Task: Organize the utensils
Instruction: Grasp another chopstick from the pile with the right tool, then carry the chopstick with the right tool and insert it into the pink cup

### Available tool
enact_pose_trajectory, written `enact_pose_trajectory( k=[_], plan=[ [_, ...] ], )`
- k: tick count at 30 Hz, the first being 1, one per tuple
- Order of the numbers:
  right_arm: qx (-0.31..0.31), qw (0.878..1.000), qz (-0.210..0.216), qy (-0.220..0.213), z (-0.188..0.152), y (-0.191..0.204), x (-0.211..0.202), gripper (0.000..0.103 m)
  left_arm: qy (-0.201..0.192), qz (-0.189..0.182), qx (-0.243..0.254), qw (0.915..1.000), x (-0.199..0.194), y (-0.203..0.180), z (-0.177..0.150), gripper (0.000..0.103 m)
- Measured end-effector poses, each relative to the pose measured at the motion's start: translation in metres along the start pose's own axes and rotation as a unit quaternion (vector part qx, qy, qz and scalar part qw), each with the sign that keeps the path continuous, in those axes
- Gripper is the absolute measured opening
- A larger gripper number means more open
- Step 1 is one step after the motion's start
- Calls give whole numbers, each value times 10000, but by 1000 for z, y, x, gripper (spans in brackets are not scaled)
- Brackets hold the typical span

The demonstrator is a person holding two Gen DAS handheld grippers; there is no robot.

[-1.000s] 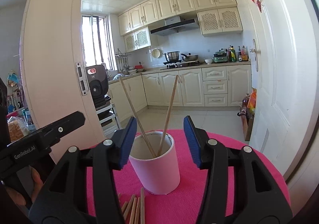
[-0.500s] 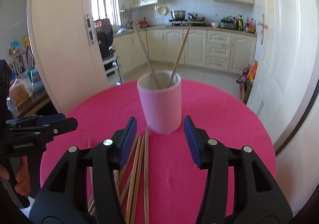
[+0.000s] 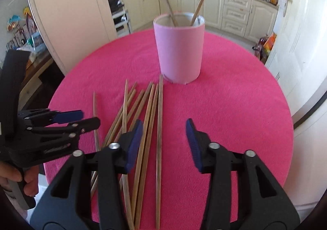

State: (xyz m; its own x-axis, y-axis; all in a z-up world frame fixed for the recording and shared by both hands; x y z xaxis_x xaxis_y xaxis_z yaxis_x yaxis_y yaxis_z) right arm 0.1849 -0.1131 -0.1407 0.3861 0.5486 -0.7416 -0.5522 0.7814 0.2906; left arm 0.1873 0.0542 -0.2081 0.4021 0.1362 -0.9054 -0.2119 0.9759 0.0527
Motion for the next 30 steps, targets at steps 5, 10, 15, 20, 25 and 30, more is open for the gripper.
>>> enact_pose_trajectory(
  k=[5,10,15,20,25,30],
  plan=[
    [27,9987,105,494,-3,-2,15,34,45,140,11,9999,7,2,-1,20],
    [92,9963,54,854,-2,-6,32,32,110,77,-6,9999,11,8,6,6],
    [107,9941,-60,1081,-2,-9,43,24,101,16,-36,9999,9,5,10,6],
    [66,9931,-36,1173,-7,-9,50,14,49,-23,-61,10000,11,8,14,6],
    [92,9951,-4,986,-7,-9,42,7,-184,-160,-123,9996,-5,13,16,6],
    [78,9968,116,791,-6,-7,27,7,-574,-179,-107,9981,-33,13,23,6]
  ],
)
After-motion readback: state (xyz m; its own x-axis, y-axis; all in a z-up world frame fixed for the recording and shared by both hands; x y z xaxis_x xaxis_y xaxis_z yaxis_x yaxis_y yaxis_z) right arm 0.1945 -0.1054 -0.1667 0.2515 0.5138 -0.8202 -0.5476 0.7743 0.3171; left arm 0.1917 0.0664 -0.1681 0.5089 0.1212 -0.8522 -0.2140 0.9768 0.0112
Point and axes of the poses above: each gripper's, at about its wrist camera, not at the fingertips, and x roughly the way its jaws point, y to its left, z to its top, the point moved 5 cm from there along x, roughly the way its jaws point, and after that the axes turned 14 degrees about z, right-handed, at the moved point
